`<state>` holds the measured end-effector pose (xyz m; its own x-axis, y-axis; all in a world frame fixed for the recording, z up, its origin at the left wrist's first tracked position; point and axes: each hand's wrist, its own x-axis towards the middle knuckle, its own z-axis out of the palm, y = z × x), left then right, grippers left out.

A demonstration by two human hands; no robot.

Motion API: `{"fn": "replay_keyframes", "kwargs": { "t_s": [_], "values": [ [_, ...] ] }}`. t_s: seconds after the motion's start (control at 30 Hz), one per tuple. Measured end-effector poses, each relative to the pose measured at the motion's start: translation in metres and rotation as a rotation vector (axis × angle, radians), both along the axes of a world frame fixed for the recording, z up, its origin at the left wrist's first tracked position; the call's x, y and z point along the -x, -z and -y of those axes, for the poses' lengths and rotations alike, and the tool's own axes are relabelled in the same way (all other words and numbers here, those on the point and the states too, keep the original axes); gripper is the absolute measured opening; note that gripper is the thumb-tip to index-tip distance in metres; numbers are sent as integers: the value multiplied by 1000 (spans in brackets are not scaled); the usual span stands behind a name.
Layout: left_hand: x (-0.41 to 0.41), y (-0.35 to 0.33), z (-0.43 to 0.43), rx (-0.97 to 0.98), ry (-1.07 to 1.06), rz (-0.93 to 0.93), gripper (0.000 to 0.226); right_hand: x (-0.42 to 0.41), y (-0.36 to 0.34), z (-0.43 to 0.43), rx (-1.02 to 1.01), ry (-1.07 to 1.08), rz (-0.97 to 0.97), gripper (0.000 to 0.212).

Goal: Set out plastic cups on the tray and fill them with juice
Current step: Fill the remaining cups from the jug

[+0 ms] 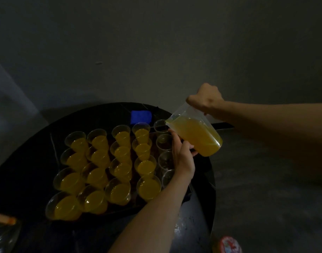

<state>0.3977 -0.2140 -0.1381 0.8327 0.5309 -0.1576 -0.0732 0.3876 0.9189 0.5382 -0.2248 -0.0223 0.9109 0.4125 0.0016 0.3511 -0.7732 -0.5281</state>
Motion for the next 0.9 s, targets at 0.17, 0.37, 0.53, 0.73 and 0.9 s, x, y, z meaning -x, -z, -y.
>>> {"fn": "replay_keyframes", "kwargs": {
  "t_s": [0.17, 0.37, 0.53, 0.73, 0.9],
  "values": [
    [0, -1, -4, 14, 4, -13, 96, 1, -2, -2, 0, 2, -15, 29],
    [2, -1, -5, 53, 23, -27, 84, 2, -1, -3, 7, 14, -24, 29],
    [5, -2, -7, 59, 29, -34, 90, 4, -1, -5, 10, 11, -37, 29],
    [6, 0, -7, 57, 39, -24, 91, 5, -2, -5, 19, -1, -45, 30],
    [5, -2, -7, 63, 47, -45, 97, 3, -5, -5, 25, 5, -41, 27]
  ]
}}
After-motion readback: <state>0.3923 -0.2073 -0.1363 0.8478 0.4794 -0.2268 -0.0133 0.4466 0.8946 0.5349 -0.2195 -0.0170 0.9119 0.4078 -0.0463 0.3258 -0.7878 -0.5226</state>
